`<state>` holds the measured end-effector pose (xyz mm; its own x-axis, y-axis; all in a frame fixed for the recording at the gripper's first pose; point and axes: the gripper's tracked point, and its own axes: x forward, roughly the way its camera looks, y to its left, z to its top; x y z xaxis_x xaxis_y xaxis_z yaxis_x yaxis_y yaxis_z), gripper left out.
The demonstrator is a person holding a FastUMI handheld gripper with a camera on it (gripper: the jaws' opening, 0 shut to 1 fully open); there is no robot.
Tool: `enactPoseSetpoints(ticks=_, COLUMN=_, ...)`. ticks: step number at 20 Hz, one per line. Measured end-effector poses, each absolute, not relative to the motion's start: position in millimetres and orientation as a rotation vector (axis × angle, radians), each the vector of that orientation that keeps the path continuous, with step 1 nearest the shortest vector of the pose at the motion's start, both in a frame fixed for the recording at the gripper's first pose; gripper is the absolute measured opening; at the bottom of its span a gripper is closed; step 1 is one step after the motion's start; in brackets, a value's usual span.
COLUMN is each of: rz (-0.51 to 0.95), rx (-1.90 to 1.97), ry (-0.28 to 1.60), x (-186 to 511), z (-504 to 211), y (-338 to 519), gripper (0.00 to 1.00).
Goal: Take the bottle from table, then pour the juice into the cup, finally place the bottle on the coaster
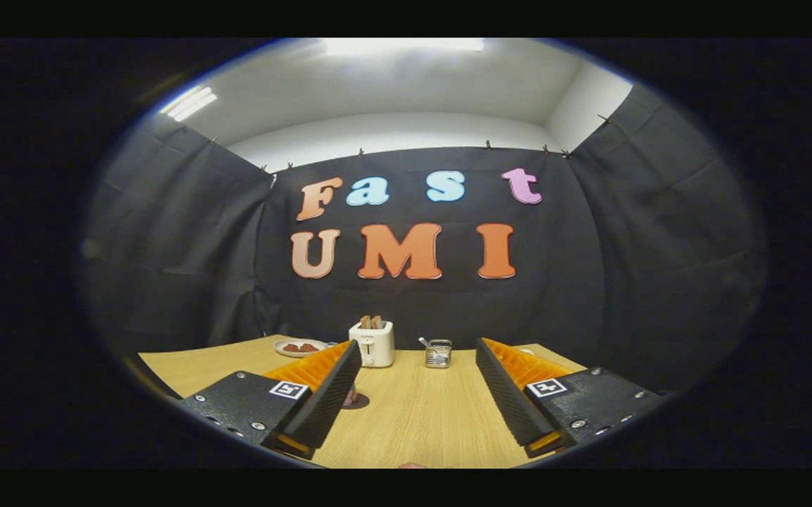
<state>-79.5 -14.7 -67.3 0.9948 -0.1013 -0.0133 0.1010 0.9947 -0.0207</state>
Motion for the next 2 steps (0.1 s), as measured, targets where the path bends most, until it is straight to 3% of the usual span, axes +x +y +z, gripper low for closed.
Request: enactPoseSetpoints(ticks=2, rz=-0.13, rx=-0.039, ry=0.005, x=-82.4, z=-63.5, y=-22.8, gripper=0.97)
